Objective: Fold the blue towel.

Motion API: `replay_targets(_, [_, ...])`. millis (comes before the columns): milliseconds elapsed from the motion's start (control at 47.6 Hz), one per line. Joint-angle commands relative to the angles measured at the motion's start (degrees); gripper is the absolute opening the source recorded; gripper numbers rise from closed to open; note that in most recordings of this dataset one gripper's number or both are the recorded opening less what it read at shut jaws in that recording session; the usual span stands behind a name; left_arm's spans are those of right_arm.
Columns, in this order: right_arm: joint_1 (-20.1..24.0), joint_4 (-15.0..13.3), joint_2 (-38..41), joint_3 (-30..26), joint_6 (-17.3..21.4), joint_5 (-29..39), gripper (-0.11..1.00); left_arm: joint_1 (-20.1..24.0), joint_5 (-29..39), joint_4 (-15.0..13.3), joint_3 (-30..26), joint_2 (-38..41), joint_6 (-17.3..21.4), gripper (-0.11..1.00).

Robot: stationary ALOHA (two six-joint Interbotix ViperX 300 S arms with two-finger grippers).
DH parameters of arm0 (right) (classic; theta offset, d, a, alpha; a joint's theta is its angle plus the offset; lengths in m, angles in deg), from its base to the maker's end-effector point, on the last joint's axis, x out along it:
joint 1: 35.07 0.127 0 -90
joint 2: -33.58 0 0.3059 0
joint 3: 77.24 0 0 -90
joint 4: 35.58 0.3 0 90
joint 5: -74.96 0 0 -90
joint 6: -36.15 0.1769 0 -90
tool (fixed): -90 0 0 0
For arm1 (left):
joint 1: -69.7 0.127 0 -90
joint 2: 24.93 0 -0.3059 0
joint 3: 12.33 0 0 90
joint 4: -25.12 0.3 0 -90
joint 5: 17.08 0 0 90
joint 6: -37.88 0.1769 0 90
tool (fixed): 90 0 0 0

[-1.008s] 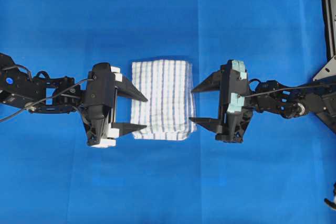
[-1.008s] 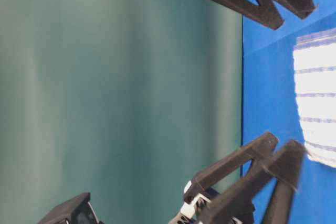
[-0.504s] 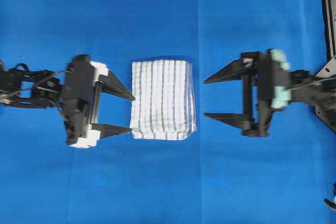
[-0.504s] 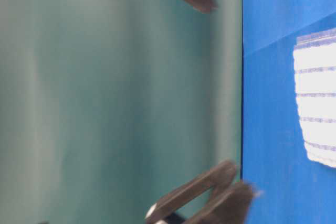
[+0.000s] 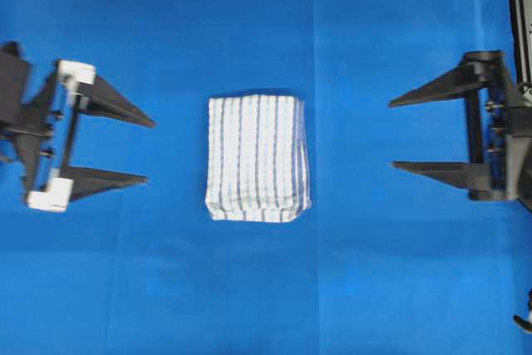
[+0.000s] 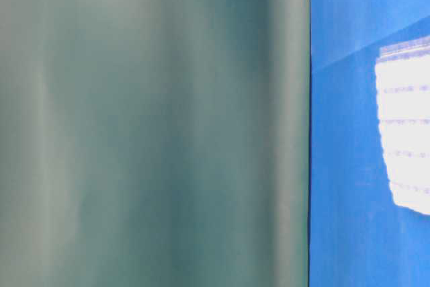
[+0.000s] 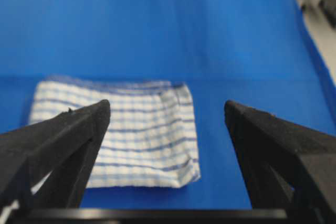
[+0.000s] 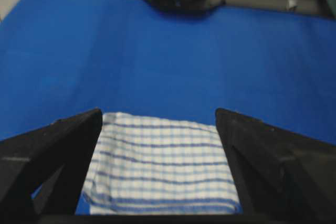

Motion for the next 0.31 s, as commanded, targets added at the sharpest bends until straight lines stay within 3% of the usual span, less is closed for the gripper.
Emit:
replay_targets(0, [-0.2,-0.2,-3.3,0.9,-0.4,0.6,0.86,0.1,-0.6,0.2,1.4,-4.7,0.9,0.9])
replay_targets(294, [-0.3,-0.2,-11.4,7.2,-2.3,0.5,0.86,0.1,0.3,0.2,11.2,-19.9,4.1,0.86])
